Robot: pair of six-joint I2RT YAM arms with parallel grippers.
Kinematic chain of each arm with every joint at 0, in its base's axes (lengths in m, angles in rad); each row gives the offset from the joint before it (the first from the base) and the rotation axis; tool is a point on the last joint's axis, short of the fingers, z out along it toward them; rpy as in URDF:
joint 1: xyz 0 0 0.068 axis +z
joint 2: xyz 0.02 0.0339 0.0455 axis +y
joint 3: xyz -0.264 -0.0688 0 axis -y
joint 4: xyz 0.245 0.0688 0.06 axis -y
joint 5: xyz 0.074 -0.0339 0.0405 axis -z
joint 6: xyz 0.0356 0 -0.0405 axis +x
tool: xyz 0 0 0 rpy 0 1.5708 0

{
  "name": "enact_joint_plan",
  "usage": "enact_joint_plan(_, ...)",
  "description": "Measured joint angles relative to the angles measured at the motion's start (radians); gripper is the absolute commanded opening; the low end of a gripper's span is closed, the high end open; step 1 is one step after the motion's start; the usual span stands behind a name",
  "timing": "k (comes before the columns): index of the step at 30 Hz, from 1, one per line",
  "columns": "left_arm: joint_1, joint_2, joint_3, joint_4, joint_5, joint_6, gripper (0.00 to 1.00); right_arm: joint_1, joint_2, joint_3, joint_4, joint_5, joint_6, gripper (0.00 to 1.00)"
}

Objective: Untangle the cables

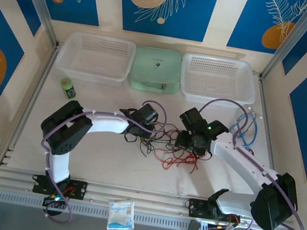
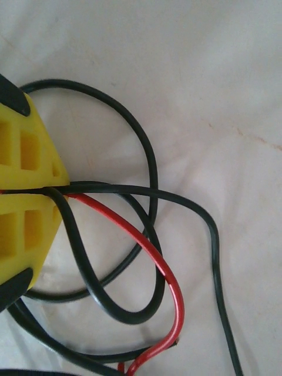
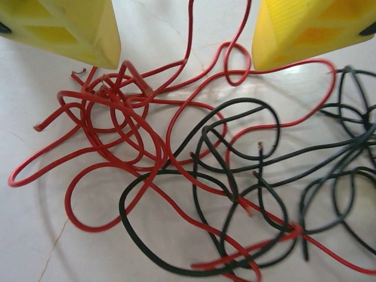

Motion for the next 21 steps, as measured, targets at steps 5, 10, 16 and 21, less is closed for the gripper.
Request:
enact_joint_plan(5, -0.004, 0.004, 0.0, 0.039, 0.115, -0.012, 0.0, -0.013, 0.042, -0.096, 0.056, -0.027, 0.017, 0.58)
enact_joint_plan(10, -0.004, 0.008, 0.0, 0.071, 0.167, -0.034, 0.09, -0.027, 0.118, -0.191, 0.166, -0.09, 0.031, 0.38)
enact_joint_plan(16, -0.004, -0.018, 0.0, 0.055, 0.153, -0.008, 0.53, -0.031, 0.193, -0.193, 0.282, -0.18, 0.036, 0.08)
enact_joint_plan(21, -0.003, -0.122, 0.04, -0.04, 0.082, 0.057, 0.75, -0.017, 0.268, -0.142, 0.396, -0.271, 0.045, 0.0)
